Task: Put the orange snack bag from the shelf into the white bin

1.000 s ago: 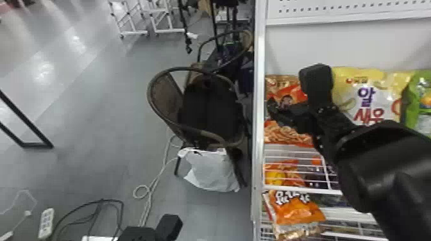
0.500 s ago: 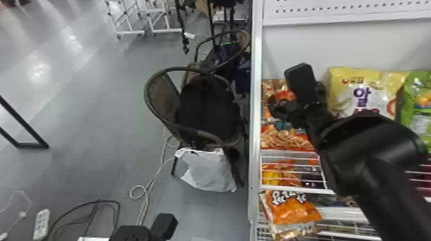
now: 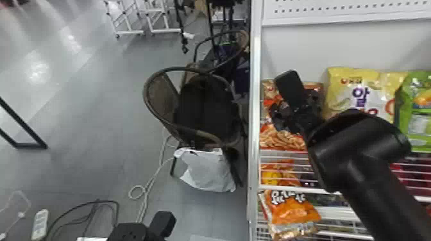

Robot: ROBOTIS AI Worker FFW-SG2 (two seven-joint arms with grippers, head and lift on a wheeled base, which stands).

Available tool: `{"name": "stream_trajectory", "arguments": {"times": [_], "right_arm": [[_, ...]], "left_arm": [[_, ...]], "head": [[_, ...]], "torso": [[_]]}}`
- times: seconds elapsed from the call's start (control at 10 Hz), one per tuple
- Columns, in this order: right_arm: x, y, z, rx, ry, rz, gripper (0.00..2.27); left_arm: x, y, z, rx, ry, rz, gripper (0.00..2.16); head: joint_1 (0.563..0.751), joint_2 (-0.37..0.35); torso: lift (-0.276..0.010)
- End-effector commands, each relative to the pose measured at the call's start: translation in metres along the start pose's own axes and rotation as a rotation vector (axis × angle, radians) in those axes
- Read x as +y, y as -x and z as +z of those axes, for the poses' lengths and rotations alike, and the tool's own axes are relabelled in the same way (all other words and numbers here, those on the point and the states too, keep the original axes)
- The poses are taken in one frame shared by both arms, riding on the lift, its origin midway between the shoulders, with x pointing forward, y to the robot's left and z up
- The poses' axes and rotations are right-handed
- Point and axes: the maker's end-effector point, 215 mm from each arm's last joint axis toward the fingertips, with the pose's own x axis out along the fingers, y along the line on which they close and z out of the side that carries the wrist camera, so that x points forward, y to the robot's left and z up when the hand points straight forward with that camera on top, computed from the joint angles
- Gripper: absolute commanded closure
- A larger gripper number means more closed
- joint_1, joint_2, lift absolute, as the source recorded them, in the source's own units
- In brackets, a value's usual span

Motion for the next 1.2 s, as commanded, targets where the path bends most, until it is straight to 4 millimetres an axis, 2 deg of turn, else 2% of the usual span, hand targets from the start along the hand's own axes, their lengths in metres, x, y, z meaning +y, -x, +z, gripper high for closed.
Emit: {"name": "stream_trajectory", "arguments": {"times": [0.0,0.1,0.2,0.3,0.5,0.7,0.9,1.1], "right_arm": [[-0.005,-0.008,0.000,0.023,0.021,-0.010,0.58],[-0.005,-0.012,0.002,0.031,0.024,-0.013,1.15],[-0.008,-0.014,-0.002,0.057,0.032,-0.031,1.90],[-0.008,-0.014,-0.011,0.094,0.039,-0.031,2.26],[-0.012,-0.002,-0.016,0.100,0.010,-0.027,2.26],[-0.020,0.022,-0.018,0.109,-0.059,0.002,2.26],[-0.029,0.040,-0.007,0.076,-0.126,0.030,2.26],[-0.040,0.054,-0.004,0.064,-0.183,0.049,2.26]], "left_arm": [[-0.001,0.000,0.000,-0.002,0.003,-0.003,2.14],[0.000,0.000,-0.001,-0.002,0.007,-0.003,2.14],[0.000,-0.001,-0.003,0.001,0.008,-0.005,2.14],[0.000,-0.001,-0.004,0.003,0.008,-0.005,2.14],[0.001,-0.001,-0.003,0.000,0.011,-0.001,2.14],[0.001,-0.001,-0.003,0.001,0.009,0.000,2.14],[0.000,-0.002,-0.002,0.001,0.003,0.005,2.14],[0.001,-0.002,0.000,0.000,0.001,0.010,2.14]], "head": [[0.695,0.150],[0.695,0.146],[0.695,0.144],[0.695,0.142],[0.695,0.136],[0.695,0.133],[0.695,0.125],[0.695,0.118]], "torso": [[0.001],[0.001],[0.001],[0.001],[0.001],[0.001],[0.001],[0.001]]}}
